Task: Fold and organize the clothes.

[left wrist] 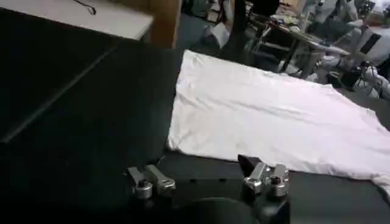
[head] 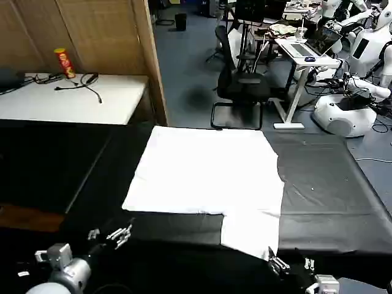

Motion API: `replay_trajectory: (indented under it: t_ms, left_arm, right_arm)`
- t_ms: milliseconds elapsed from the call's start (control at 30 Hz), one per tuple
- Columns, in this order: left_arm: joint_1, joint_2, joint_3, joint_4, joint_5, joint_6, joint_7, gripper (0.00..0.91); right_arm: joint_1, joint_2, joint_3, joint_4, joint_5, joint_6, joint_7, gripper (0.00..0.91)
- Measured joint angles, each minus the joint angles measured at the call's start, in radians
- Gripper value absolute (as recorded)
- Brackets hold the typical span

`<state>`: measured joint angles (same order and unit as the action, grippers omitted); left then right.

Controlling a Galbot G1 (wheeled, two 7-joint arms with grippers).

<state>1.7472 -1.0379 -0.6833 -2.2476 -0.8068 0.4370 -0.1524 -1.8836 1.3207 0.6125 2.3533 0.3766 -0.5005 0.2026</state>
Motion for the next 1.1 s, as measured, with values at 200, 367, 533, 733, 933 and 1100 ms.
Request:
replay_trajectory:
  t_ms: [200, 367, 533, 733, 933, 1100]
  left_arm:
    - [-0.045, 0.0, 0.008, 0.024, 0.023, -0.002, 0.051, 0.878]
    - [-0.121, 0.01, 0.032, 0.061, 0.023, 0.01, 0.032, 0.878]
    - [-0.204, 0.014, 0.076, 0.122, 0.024, 0.019, 0.016, 0.878]
    - [-0.263, 0.01, 0.124, 0.187, 0.03, 0.019, 0.015, 0.634]
    - [-0.292, 0.011, 0.138, 0.242, 0.037, 0.018, 0.014, 0.566]
    - [-0.289, 0.009, 0.137, 0.28, 0.042, 0.011, 0.014, 0.361]
  right_arm:
    - [0.055, -0.001, -0.002, -0.022, -0.005, -0.023, 0.008, 0.878]
    - [0.117, 0.0, -0.018, -0.056, -0.018, -0.052, 0.021, 0.878]
    - [0.156, 0.013, -0.05, -0.1, -0.025, -0.059, 0.031, 0.878]
    - [0.162, 0.024, -0.066, -0.124, -0.025, -0.054, 0.032, 0.878]
    - [0.162, 0.027, -0.078, -0.124, -0.029, -0.054, 0.037, 0.878]
    - [0.156, 0.027, -0.083, -0.123, -0.029, -0.054, 0.038, 0.878]
